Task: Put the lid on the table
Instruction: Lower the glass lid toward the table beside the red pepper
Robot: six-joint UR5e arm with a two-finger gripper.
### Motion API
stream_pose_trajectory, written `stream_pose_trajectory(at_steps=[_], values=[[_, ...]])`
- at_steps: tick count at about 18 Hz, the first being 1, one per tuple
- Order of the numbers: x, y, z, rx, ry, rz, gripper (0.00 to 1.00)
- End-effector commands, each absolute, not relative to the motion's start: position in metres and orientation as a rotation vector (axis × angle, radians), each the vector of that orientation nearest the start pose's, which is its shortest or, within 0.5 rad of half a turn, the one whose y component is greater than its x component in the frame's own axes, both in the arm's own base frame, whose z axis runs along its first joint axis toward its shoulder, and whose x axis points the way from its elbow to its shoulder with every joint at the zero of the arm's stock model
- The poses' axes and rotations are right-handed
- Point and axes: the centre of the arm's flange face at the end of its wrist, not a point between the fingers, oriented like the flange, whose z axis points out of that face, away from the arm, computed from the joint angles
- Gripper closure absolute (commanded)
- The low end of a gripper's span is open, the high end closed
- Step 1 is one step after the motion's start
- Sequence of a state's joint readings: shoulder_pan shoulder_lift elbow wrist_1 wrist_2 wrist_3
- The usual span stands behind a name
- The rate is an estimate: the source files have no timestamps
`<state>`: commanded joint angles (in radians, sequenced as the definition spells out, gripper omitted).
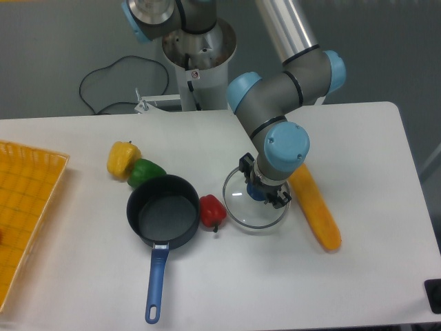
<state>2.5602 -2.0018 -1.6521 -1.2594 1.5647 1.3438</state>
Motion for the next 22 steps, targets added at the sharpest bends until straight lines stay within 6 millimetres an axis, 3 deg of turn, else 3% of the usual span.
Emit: stream_pose_trajectory(at_steps=[22], values=[[-0.428, 0.443, 0.226, -3.149, 0.563, -0.287, 0.42]])
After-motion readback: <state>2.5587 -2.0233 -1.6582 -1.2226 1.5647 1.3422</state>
